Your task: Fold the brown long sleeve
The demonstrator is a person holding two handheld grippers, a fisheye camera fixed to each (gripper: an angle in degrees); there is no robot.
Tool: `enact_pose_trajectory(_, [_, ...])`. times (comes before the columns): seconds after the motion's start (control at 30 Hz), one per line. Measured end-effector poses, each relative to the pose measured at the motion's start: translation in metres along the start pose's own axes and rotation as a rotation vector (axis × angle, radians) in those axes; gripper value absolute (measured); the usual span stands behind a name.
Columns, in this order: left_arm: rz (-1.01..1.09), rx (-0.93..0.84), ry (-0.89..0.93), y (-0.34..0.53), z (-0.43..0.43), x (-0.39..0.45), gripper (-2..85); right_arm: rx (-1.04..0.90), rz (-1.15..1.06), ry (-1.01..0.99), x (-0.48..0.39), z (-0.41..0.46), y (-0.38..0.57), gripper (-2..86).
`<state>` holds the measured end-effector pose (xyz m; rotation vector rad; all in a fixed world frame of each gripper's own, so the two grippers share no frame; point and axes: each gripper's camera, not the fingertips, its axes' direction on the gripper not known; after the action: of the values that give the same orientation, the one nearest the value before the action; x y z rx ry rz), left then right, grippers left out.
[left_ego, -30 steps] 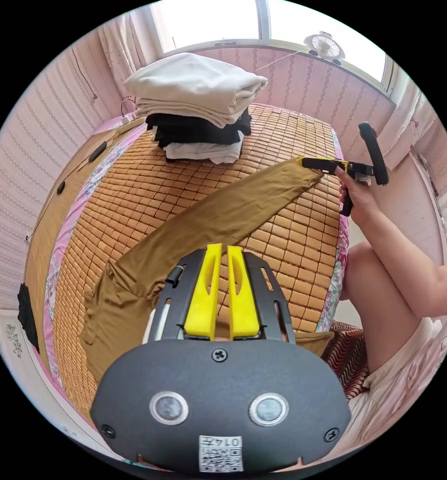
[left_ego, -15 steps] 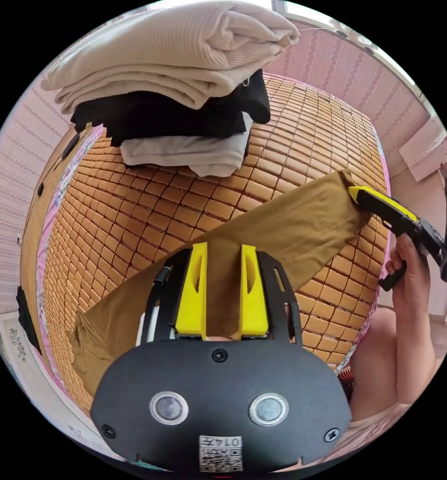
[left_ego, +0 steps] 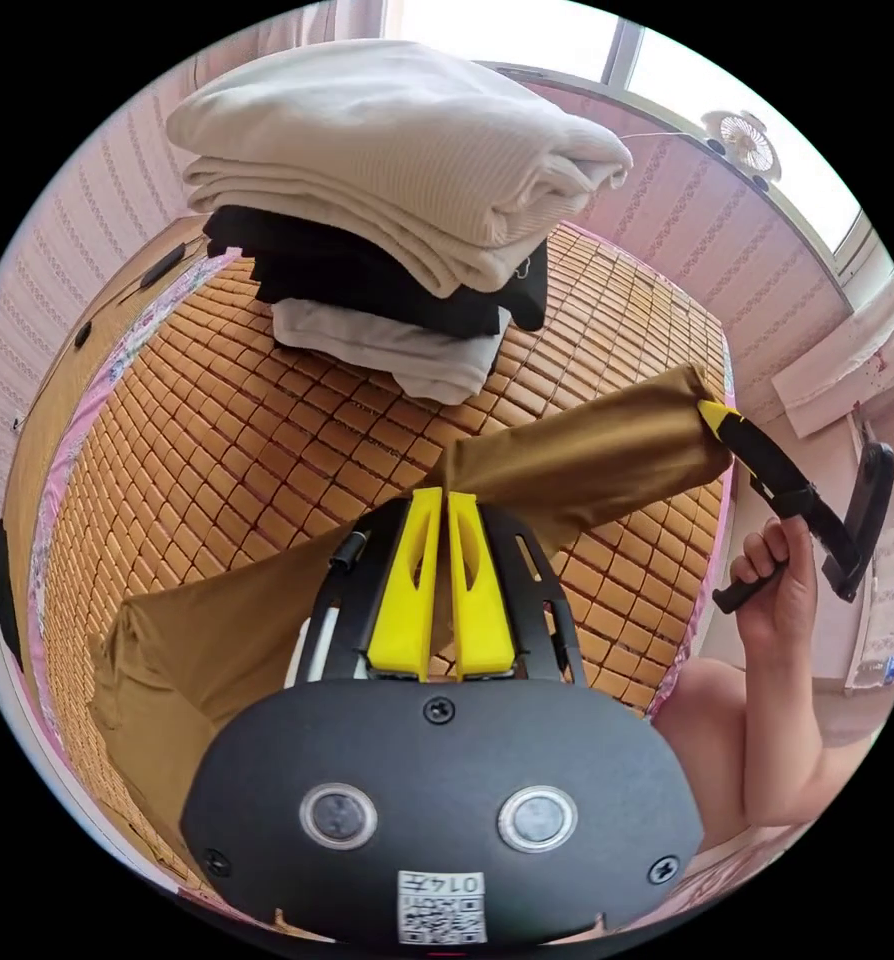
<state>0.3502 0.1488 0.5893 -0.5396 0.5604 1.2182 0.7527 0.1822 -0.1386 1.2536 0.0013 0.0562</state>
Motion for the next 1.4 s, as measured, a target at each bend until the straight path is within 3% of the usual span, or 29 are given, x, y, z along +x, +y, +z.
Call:
enact_pose_trajectory(0.13, [-0.043,0.113,-0.001,0.034,-0.062,-0.036,-0.9,0.001,-0.189,-0.092,-0.061,0.0,0.007,0.4])
enact_pose_trajectory(0.23, [-0.101,0.192,-0.047,0.087,-0.126,-0.066,-0.9,0.071,-0.449,-0.22,-0.147,-0.024,0.017,0.5])
enact_pose_trajectory(0.37, [-0.184,0.336,-0.08,0.187,-0.219,-0.11,-0.3,0.05,-0.817,-0.582,-0.313,-0.076,0.057,0.9])
enact_pose_trajectory(0.43, [-0.287,0.381,-0.139,0.273,-0.27,-0.141,1.5,-0.07,-0.939,-0.785,-0.385,-0.087,0.092,1.2])
enact_pose_trajectory(0.47, [-0.317,0.389,-0.154,0.298,-0.281,-0.148,2.1,-0.217,-1.026,-0.897,-0.431,-0.087,0.123,1.7])
enact_pose_trajectory(0.53, [-0.45,0.374,-0.216,0.398,-0.308,-0.169,3.5,-0.403,-1.129,-0.985,-0.484,-0.081,0.184,2.7])
enact_pose_trajectory(0.7, [-0.689,0.226,-0.254,0.569,-0.318,-0.173,3.9,-0.808,-1.462,-0.769,-0.535,-0.052,0.376,6.8])
enact_pose_trajectory(0.8, [-0.768,0.177,-0.165,0.629,-0.309,-0.162,3.4,-0.981,-1.5,-0.616,-0.531,-0.035,0.436,7.7])
enact_pose_trajectory(0.93, [-0.767,0.117,-0.031,0.649,-0.289,-0.157,0.0,-0.993,-1.47,-0.517,-0.553,-0.027,0.456,7.8])
enact_pose_trajectory(1.1, [-0.674,0.078,0.004,0.623,-0.282,-0.173,2.7,-0.79,-1.547,-0.371,-0.628,-0.021,0.484,9.5])
enact_pose_trajectory(1.27, [-0.623,0.003,-0.031,0.593,-0.272,-0.196,4.1,-0.823,-1.565,-0.275,-0.682,0.01,0.528,11.0])
enact_pose_trajectory(1.33, [-0.584,-0.107,-0.013,0.584,-0.257,-0.205,1.2,-0.874,-1.559,-0.263,-0.696,0.02,0.534,10.1])
enact_pose_trajectory(1.4, [-0.565,-0.112,0.013,0.584,-0.266,-0.209,-0.3,-0.882,-1.54,-0.266,-0.714,0.015,0.53,2.0])
